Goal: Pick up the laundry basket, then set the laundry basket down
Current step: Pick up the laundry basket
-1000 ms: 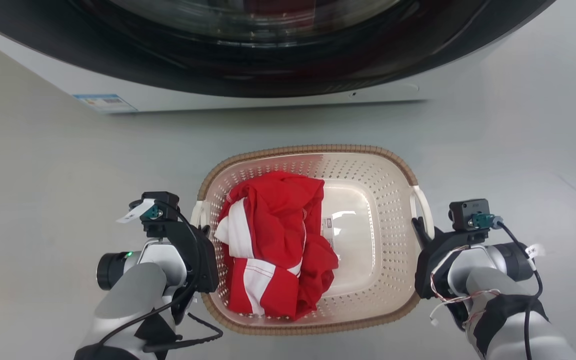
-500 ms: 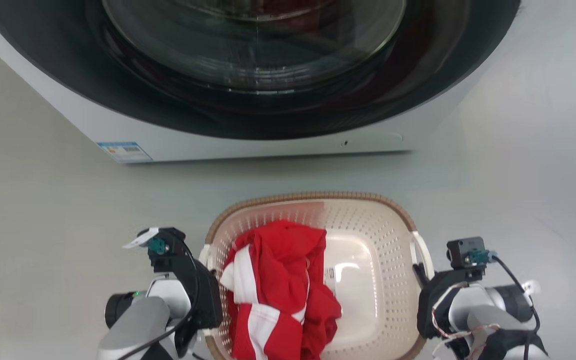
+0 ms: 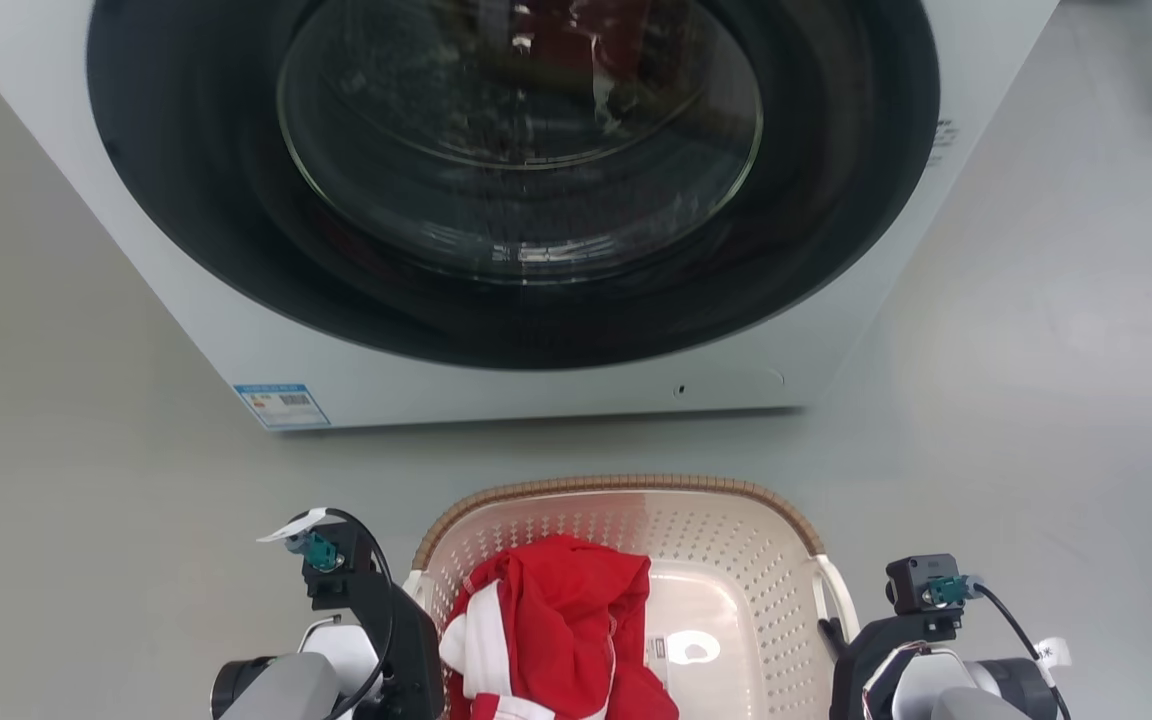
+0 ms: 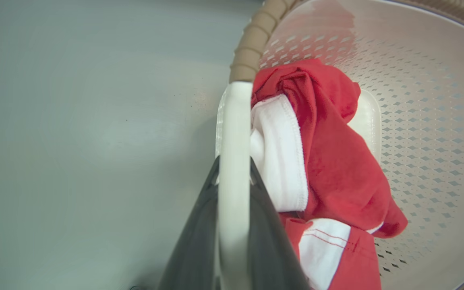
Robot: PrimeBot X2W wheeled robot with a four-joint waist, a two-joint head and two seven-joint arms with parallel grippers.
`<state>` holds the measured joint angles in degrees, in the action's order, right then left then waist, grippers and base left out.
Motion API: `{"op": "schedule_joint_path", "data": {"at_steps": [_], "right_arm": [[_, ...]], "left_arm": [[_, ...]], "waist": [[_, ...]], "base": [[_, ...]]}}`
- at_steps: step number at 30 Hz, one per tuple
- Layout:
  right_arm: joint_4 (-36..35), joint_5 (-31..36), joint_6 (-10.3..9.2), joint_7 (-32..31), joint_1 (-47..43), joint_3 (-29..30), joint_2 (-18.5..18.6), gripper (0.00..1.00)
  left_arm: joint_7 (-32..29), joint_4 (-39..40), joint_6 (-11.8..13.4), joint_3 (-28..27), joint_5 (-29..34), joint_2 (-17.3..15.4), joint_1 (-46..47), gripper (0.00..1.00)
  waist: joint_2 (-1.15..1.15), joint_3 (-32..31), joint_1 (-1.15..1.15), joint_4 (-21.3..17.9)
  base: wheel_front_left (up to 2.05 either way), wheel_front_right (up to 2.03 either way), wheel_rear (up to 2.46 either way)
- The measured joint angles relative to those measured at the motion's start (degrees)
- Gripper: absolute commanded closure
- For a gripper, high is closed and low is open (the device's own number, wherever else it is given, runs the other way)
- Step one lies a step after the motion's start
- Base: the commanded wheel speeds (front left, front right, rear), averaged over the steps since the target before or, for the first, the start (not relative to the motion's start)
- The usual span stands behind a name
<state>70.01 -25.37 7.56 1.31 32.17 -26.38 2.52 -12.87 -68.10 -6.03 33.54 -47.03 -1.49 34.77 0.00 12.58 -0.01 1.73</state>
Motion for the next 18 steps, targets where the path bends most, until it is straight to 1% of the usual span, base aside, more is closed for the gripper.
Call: {"op": "schedule_joint_path", "data": {"at_steps": [5, 18], "right_arm": [[-1.32, -2.59, 0.0, -1.85, -1.64, -1.55, 0.09, 1.0], [-1.41, -6.98, 0.0, -5.88, -5.05, -4.09, 0.15, 1.0]], "left_arm": [[-1.7, -0.03, 0.52, 0.91, -2.15, -0.3, -1.21, 1.0], [-4.46, -0.47, 1.49, 2.86, -4.01, -0.33, -3.92, 1.0]], "waist": [[0.0, -3.87, 0.0, -0.05], [0.0, -10.89, 0.0, -0.68]], "base": [[0.0, 0.0, 0.0], [0.0, 0.0, 0.0]]}}
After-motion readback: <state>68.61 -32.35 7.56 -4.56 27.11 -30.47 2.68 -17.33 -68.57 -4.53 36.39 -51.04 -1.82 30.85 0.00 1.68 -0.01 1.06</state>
